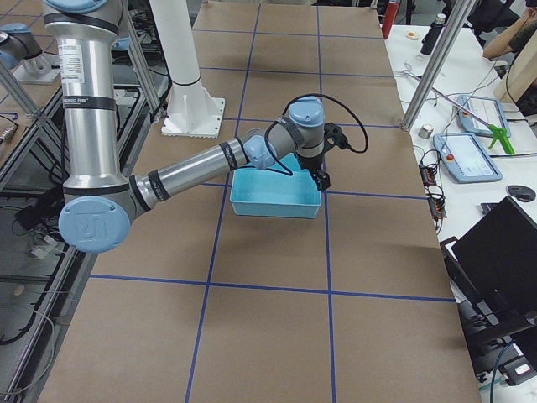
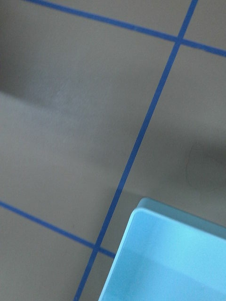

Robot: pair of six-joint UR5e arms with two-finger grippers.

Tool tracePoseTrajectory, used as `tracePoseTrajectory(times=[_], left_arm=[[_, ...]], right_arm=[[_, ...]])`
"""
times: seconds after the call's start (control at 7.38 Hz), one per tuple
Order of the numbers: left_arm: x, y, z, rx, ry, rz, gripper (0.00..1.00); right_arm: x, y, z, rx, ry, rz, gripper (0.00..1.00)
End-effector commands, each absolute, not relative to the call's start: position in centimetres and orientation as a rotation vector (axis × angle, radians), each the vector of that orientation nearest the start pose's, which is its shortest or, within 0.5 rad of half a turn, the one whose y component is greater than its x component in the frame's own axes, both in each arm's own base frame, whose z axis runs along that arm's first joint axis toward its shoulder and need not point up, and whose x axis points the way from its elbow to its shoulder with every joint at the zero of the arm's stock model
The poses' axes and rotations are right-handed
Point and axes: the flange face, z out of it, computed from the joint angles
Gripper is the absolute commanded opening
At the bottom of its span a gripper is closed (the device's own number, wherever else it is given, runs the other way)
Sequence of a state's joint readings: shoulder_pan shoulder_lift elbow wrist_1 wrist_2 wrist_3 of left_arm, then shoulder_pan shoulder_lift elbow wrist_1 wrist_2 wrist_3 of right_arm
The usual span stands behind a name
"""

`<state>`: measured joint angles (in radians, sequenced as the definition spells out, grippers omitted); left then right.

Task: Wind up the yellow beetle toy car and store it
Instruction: 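Move the right gripper over the yellow car beside the bin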

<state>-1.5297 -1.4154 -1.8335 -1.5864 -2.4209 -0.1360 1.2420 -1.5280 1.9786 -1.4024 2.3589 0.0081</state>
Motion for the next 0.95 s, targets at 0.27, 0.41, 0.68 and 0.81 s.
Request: tracePoseTrajectory(times=[0.27, 0.41, 0.68, 0.81], left_arm=[[-4.1, -42.8, 59.5, 0.037, 0.857, -0.04, 1.0], [-4.1, -42.9, 59.7, 0.032, 0.853, -0.04, 1.0], [-4.2, -42.7, 60.2, 0.023, 0.845, -0.046, 1.0], [-4.3, -42.6, 60.7, 0.014, 0.843, -0.052, 1.0]], right_arm=[[-19.7, -50.2, 34.2, 0.681, -0.754, -1.071, 1.0], [-22.9, -49.8, 33.0, 0.694, -0.734, -1.121, 1.0], [-27.0, -51.8, 30.0, 0.673, -0.706, -1.164, 1.0], [-29.2, -51.0, 29.4, 0.657, -0.699, -1.225, 1.0]])
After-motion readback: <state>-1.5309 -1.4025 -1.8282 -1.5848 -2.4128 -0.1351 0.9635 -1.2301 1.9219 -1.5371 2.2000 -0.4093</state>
